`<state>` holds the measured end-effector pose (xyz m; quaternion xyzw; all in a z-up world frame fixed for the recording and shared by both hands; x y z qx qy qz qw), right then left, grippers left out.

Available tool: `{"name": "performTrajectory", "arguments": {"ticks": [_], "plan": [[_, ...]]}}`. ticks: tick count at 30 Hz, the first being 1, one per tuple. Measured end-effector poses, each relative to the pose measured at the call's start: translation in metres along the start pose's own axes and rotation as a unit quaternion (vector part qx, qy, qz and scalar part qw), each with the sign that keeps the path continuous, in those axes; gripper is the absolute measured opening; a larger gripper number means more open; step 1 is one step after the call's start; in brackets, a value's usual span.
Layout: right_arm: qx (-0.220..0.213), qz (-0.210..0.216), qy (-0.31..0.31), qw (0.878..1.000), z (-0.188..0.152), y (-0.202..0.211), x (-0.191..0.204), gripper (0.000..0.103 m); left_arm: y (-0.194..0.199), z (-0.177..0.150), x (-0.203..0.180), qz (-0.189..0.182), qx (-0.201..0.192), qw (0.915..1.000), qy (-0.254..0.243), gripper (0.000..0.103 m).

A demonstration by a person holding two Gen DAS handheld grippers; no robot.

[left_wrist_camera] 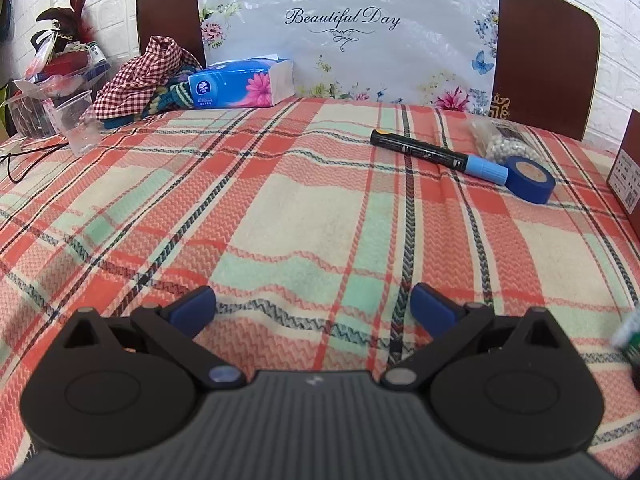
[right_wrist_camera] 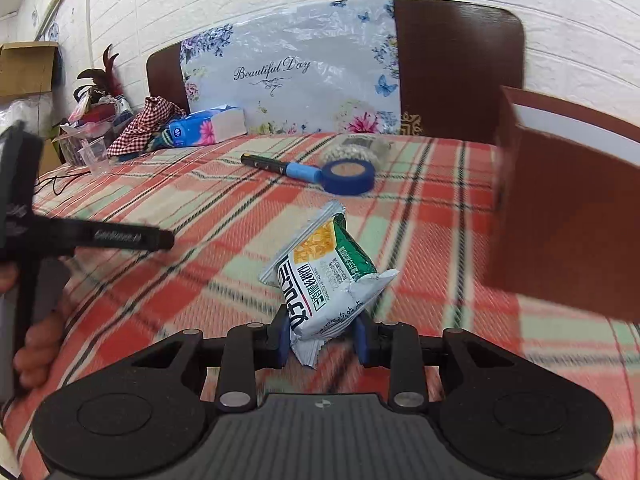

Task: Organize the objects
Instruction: 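Grasp the snack packet with the right gripper, then set the snack packet down on the table and open the right gripper, then grasp the snack packet with the left gripper and lift it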

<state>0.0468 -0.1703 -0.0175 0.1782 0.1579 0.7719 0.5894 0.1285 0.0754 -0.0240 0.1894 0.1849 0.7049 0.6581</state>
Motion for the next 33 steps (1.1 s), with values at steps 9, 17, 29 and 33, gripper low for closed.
{"name": "performTrajectory", "arguments": {"ticks": [9, 17, 29, 33], "plan": [[-0.028, -0.068, 0.001, 0.997, -0.018, 0.041, -0.011, 0.08, 0.01, -0.005, -0.001, 0.02, -0.001, 0.9998, -0.006, 0.103], [-0.026, -0.062, -0.006, 0.998, -0.022, 0.045, -0.014, 0.084, 0.028, -0.014, -0.006, 0.03, 0.004, 0.9994, -0.019, 0.103], [-0.018, -0.038, -0.033, 0.999, -0.026, 0.054, -0.025, 0.09, 0.058, -0.008, -0.071, -0.106, 0.058, 0.9923, -0.027, 0.086], [-0.004, -0.041, -0.014, 0.999, -0.023, 0.051, -0.019, 0.089, 0.064, 0.013, -0.125, -0.211, 0.06, 0.9749, -0.039, 0.086]]}}
Point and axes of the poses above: each gripper's, at about its wrist camera, not at the fingertips, and y roughly against the way its jaws point, x to its left, z to its top, the point moved 3 cm from there along -y, roughly the way its jaws point, and after that the axes turned 6 degrees about -x, right-handed, at the moved point
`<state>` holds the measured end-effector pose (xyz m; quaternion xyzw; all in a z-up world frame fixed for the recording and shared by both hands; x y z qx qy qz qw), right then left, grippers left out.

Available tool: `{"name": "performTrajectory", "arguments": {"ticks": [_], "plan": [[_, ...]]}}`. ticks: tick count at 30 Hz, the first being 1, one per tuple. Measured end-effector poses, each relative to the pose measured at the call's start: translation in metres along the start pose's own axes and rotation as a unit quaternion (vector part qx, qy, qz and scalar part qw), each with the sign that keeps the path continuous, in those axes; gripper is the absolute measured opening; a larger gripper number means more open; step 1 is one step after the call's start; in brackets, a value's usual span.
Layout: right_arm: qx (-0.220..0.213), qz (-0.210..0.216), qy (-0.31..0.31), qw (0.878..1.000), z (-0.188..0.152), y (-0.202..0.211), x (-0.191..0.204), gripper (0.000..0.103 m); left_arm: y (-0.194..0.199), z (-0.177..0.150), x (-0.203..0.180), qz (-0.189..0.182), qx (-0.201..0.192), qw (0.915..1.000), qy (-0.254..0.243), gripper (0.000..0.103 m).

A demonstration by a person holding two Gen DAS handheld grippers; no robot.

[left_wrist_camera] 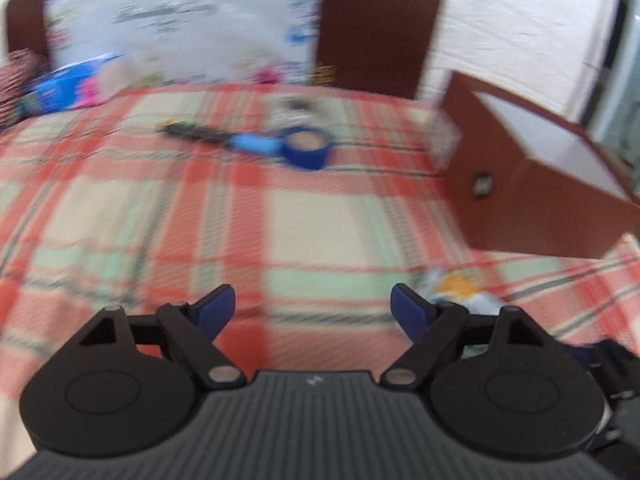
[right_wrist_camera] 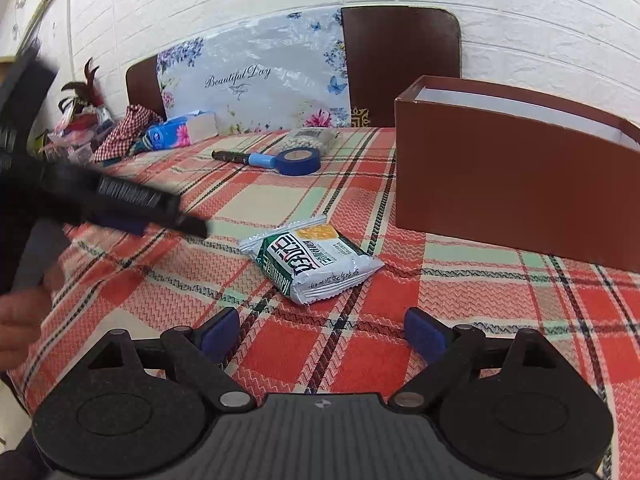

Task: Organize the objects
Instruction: 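Grasp the snack packet with the left gripper and lift it, then lower the snack packet into the box and open the left gripper, then withdraw the left gripper from the box back over the table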

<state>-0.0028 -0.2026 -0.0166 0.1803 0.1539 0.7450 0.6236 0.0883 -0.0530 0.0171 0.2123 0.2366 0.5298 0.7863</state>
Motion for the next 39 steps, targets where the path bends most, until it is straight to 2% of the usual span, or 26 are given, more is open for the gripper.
{"name": "performTrajectory", "arguments": {"ticks": [3, 5, 6, 7, 9, 11, 12, 16, 18, 20, 23, 25, 26, 27, 28, 29, 30, 32, 34, 37, 39], "plan": [[0.005, -0.001, 0.02, 1.0, 0.005, -0.004, 0.001, 0.086, -0.014, 0.004, -0.034, -0.057, 0.019, 0.9975, -0.038, 0.082], [0.011, 0.003, 0.029, 1.0, 0.008, -0.011, -0.001, 0.077, -0.029, -0.004, -0.049, -0.071, 0.049, 0.9946, -0.058, 0.074], [0.019, 0.006, 0.031, 0.999, 0.009, -0.016, -0.001, 0.067, -0.035, -0.01, -0.051, -0.078, 0.061, 0.9936, -0.055, 0.074], [0.019, 0.01, 0.034, 0.999, 0.009, -0.021, -0.001, 0.059, -0.035, -0.012, -0.051, -0.09, 0.061, 0.9933, -0.038, 0.072], [0.014, 0.013, 0.04, 0.999, 0.013, -0.03, 0.001, 0.052, -0.032, -0.018, -0.059, -0.098, 0.067, 0.992, -0.044, 0.061], [0.008, 0.023, 0.036, 0.999, 0.015, -0.034, 0.002, 0.045, -0.025, -0.023, -0.07, -0.082, 0.064, 0.9913, -0.081, 0.057], [0.001, 0.023, 0.036, 0.999, 0.016, -0.033, 0.003, 0.04, -0.021, -0.022, -0.071, -0.08, 0.06, 0.9916, -0.082, 0.057], [-0.065, 0.015, 0.023, 0.998, 0.017, -0.014, -0.004, 0.037, 0.003, 0.007, -0.075, -0.11, 0.019, 0.9919, -0.061, 0.054], [-0.103, -0.002, 0.011, 0.995, 0.023, -0.002, -0.011, 0.036, 0.016, 0.025, -0.088, -0.124, -0.009, 0.9898, -0.07, 0.054], [-0.157, -0.03, 0.023, 0.987, 0.035, 0.015, -0.015, 0.036, 0.026, 0.043, -0.107, -0.139, -0.044, 0.9852, -0.091, 0.054], [-0.204, -0.071, 0.028, 0.976, 0.056, 0.026, -0.035, 0.037, 0.016, 0.072, -0.143, -0.152, -0.064, 0.9791, -0.119, 0.055], [-0.214, -0.101, 0.025, 0.971, 0.069, 0.02, -0.059, 0.038, -0.006, 0.086, -0.166, -0.148, -0.065, 0.9778, -0.134, 0.073], [-0.213, -0.122, 0.02, 0.969, 0.074, 0.013, -0.074, 0.044, -0.018, 0.089, -0.174, -0.129, -0.063, 0.9797, -0.14, 0.085], [-0.202, -0.145, 0.013, 0.968, 0.077, 0.004, -0.091, 0.065, -0.03, 0.089, -0.179, -0.104, -0.059, 0.9824, -0.144, 0.085], [-0.184, -0.175, 0.004, 0.967, 0.077, -0.006, -0.105, 0.074, -0.039, 0.087, -0.18, -0.089, -0.048, 0.9844, -0.144, 0.084], [-0.186, -0.188, -0.015, 0.964, 0.076, -0.008, -0.118, 0.074, -0.039, 0.084, -0.178, -0.09, -0.054, 0.984, -0.144, 0.089], [-0.191, -0.19, -0.032, 0.962, 0.074, -0.004, -0.127, 0.071, -0.033, 0.08, -0.176, -0.103, -0.064, 0.9824, -0.142, 0.089], [-0.212, -0.187, -0.027, 0.959, 0.063, 0.009, -0.131, 0.075, -0.022, 0.069, -0.168, -0.116, -0.073, 0.9794, -0.149, 0.088], [-0.229, -0.193, -0.008, 0.954, 0.045, 0.017, -0.121, 0.08, -0.013, 0.057, -0.154, -0.1, -0.08, 0.98, -0.152, 0.088], [-0.188, -0.165, -0.012, 0.968, 0.021, 0.01, -0.107, 0.076, -0.004, 0.038, -0.106, -0.08, -0.061, 0.9894, -0.104, 0.088], [-0.194, -0.147, 0.027, 0.97, 0.021, 0.011, -0.094, 0.077, -0.01, 0.023, -0.062, -0.032, -0.029, 0.9969, -0.065, 0.088]]}}
Point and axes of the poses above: each gripper's, at about its wrist camera, not at the fingertips, and y roughly against the way its jaws point, x to its left, z to its top, the point moved 3 cm from there along -y, roughly the way its jaws point, and after that the axes turned 6 degrees about -x, right-handed, at the moved point
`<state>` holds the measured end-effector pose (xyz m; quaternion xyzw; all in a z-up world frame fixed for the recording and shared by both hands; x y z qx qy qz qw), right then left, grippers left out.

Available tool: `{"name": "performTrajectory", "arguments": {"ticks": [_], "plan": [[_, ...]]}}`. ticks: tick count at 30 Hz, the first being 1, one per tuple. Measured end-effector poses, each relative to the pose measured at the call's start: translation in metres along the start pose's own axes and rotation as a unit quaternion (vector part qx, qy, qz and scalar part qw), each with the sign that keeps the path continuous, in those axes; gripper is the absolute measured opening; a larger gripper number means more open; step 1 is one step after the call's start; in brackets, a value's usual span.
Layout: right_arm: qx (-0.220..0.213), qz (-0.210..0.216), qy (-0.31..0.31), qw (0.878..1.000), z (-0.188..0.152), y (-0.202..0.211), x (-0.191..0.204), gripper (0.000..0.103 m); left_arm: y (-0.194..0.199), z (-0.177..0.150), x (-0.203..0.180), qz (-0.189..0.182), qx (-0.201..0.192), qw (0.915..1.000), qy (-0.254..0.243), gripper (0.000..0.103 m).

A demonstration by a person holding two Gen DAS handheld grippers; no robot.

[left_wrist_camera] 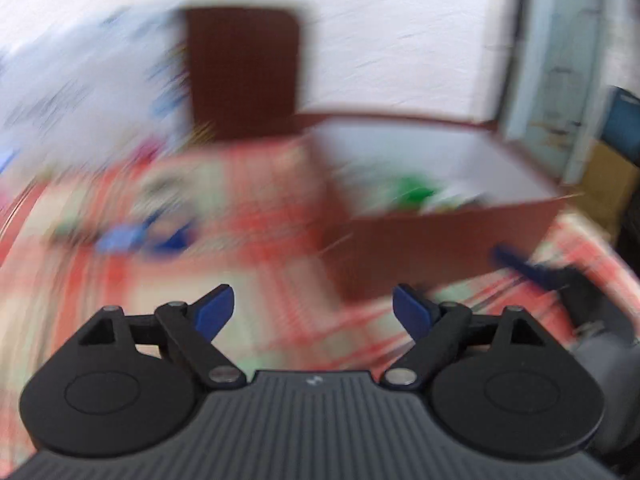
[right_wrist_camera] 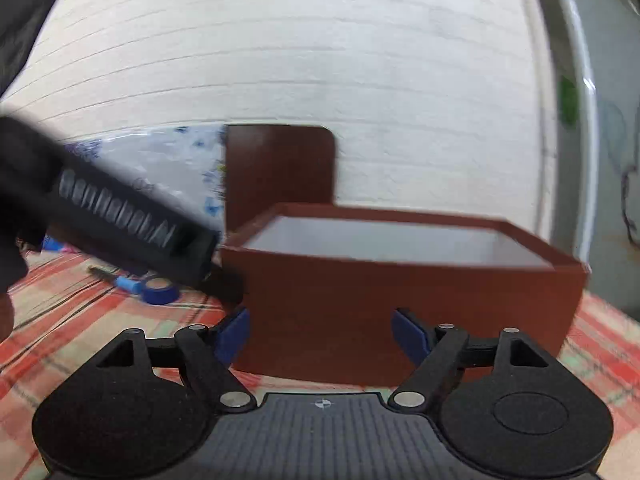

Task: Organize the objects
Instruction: 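Withdraw the left gripper from the box back over the table, then grasp the blue tape roll by its rim with the right gripper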

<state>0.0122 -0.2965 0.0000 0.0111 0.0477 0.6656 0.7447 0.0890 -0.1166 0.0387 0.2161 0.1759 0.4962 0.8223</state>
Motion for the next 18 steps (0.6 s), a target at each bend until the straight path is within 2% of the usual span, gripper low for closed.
{"name": "performTrajectory", "arguments": {"ticks": [2, 5, 7, 8, 9, 12, 14, 18], "plan": [[0.028, 0.038, 0.021, 0.999, -0.002, -0.006, 0.016, 0.076, -0.004, -0.02, 0.047, 0.056, 0.037, 0.9968, 0.044, 0.087], [0.077, 0.09, 0.026, 0.993, -0.004, -0.011, 0.051, 0.075, 0.001, -0.044, 0.111, 0.135, 0.055, 0.9853, 0.089, 0.087], [0.109, 0.136, 0.025, 0.984, -0.007, -0.019, 0.072, 0.071, 0.009, -0.05, 0.138, 0.181, 0.034, 0.9803, 0.071, 0.088], [0.123, 0.155, 0.038, 0.98, -0.008, -0.013, 0.09, 0.071, 0.009, -0.052, 0.15, 0.205, 0.032, 0.9763, 0.062, 0.092], [0.137, 0.17, 0.06, 0.974, -0.009, -0.012, 0.107, 0.071, 0.01, -0.054, 0.162, 0.214, 0.024, 0.9743, 0.064, 0.099], [0.155, 0.197, 0.099, 0.963, -0.013, -0.028, 0.14, 0.069, 0.011, -0.062, 0.192, 0.211, -0.009, 0.973, 0.092, 0.103], [0.161, 0.205, 0.093, 0.961, -0.006, -0.051, 0.156, 0.069, 0.008, -0.059, 0.195, 0.217, -0.016, 0.9715, 0.094, 0.103], [0.163, 0.176, 0.097, 0.966, 0.004, -0.12, 0.179, 0.074, 0.008, -0.059, 0.198, 0.207, -0.024, 0.973, 0.099, 0.103]]}}
Point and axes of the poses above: each gripper's, at about its wrist camera, not at the fingertips, and y roughly against the way its jaws point, x to its left, z to its top, the point moved 3 cm from there along -y, roughly the way its jaws point, and after that the axes turned 6 degrees about -x, right-handed, at the moved point
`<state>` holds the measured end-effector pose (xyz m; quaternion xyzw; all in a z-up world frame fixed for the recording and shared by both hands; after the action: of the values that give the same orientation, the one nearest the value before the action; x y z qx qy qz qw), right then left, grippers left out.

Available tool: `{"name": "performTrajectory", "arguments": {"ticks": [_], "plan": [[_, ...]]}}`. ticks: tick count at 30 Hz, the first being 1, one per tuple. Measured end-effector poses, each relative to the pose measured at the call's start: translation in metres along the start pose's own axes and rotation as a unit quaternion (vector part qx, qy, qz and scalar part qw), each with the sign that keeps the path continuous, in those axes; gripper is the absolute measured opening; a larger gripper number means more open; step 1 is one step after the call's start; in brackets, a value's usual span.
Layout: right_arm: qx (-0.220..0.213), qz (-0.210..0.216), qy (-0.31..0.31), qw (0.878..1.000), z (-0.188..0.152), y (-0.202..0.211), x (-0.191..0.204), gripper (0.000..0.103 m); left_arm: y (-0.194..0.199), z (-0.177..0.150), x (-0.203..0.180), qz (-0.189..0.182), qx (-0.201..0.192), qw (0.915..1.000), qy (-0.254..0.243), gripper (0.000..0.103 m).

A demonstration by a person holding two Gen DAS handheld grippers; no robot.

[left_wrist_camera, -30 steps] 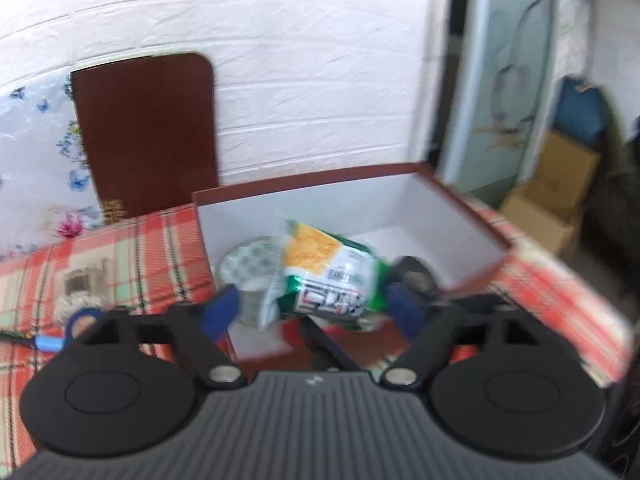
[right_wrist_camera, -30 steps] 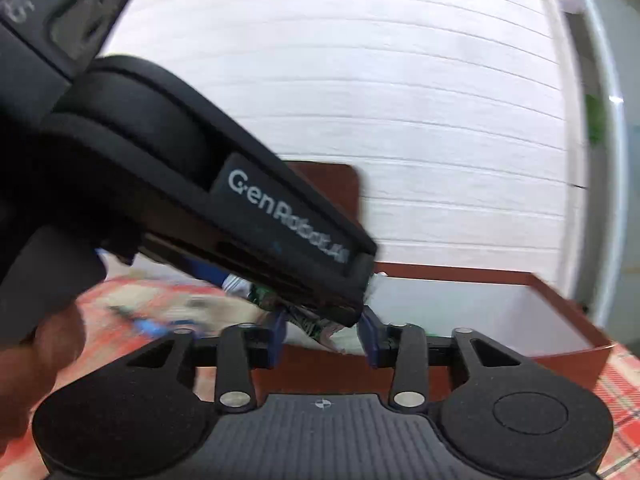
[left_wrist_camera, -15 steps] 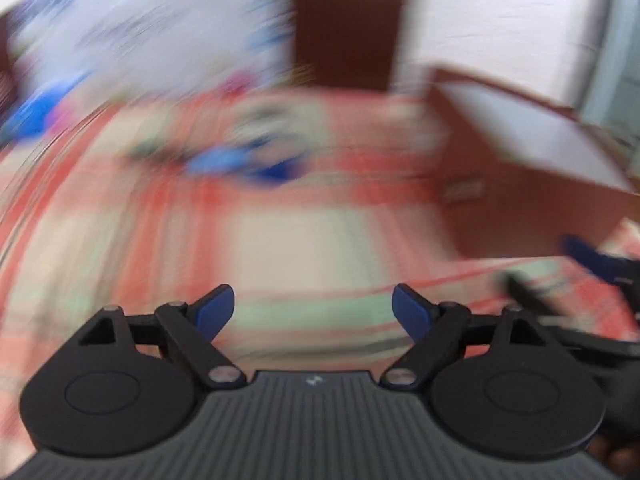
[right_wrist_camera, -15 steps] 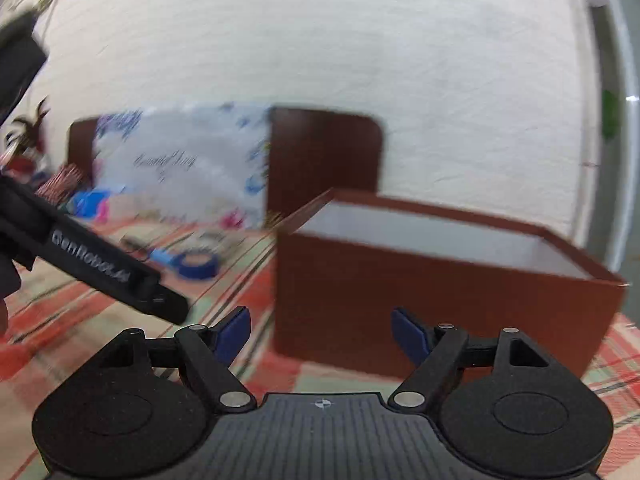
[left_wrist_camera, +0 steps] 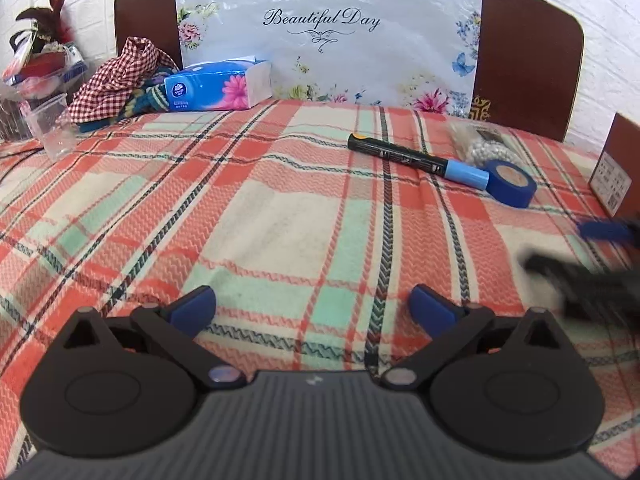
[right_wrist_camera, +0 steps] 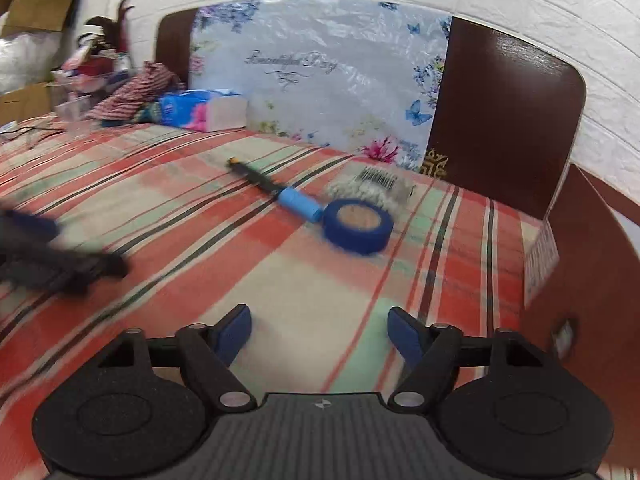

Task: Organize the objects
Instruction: 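Grasp the blue tape roll by its rim with the right gripper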

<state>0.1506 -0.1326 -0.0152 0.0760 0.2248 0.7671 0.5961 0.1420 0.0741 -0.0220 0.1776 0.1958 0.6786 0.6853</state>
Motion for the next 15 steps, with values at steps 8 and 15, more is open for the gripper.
{"name": "performTrajectory", "arguments": {"ticks": [8, 15], "plan": [[0.002, -0.012, -0.011, 1.0, 0.038, -0.091, -0.013, 0.056, 0.002, -0.002, -0.001, -0.013, -0.004, 0.9998, 0.013, 0.103], [0.002, -0.021, -0.011, 1.0, 0.026, -0.066, -0.004, 0.057, -0.001, 0.0, -0.003, -0.011, -0.002, 0.9999, 0.01, 0.103]]}}
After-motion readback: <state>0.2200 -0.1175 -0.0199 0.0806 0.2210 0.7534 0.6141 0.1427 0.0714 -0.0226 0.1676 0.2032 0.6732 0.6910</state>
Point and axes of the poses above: each gripper's, at about its wrist camera, not at the fingertips, and y roughly against the way its jaws point, x to its left, z to its top, the point moved 3 cm from there along -y, roughly the way its jaws point, and after that the axes turned 6 degrees about -x, right-handed, at the moved point
